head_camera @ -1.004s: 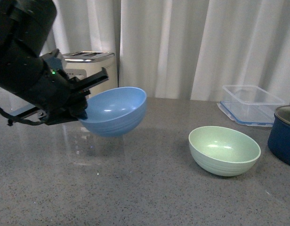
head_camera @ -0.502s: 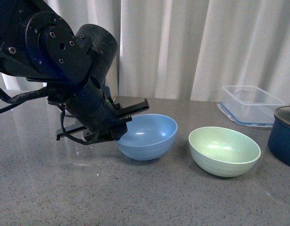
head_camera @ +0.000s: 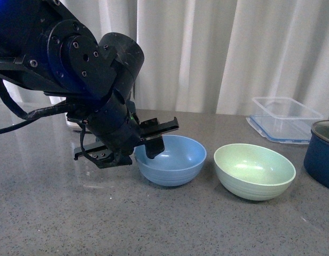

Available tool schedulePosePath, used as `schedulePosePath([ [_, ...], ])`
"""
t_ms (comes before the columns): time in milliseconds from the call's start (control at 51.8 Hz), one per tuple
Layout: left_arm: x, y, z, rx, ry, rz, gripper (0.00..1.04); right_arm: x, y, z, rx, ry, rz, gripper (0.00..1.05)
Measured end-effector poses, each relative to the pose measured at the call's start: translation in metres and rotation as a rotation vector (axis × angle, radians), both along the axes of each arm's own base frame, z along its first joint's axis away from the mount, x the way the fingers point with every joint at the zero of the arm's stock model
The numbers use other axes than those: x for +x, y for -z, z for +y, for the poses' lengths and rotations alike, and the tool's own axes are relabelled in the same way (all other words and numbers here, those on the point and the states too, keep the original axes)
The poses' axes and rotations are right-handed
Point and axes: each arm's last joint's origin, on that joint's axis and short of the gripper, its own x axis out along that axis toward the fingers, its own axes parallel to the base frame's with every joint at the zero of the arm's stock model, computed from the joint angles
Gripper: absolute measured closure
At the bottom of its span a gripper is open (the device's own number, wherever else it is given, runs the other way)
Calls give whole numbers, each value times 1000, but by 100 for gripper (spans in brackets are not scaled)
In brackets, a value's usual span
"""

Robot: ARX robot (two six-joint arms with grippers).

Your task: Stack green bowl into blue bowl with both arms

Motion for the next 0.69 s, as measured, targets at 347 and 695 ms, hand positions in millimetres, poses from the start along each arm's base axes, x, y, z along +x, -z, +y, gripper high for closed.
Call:
schedulePosePath([
  [347,-65,-79,28,-33,66,-441,6,0,0,0,0,0,0,10],
  [695,-139,-32,91,250,-102,-714,61,0,0,0,0,0,0,10],
])
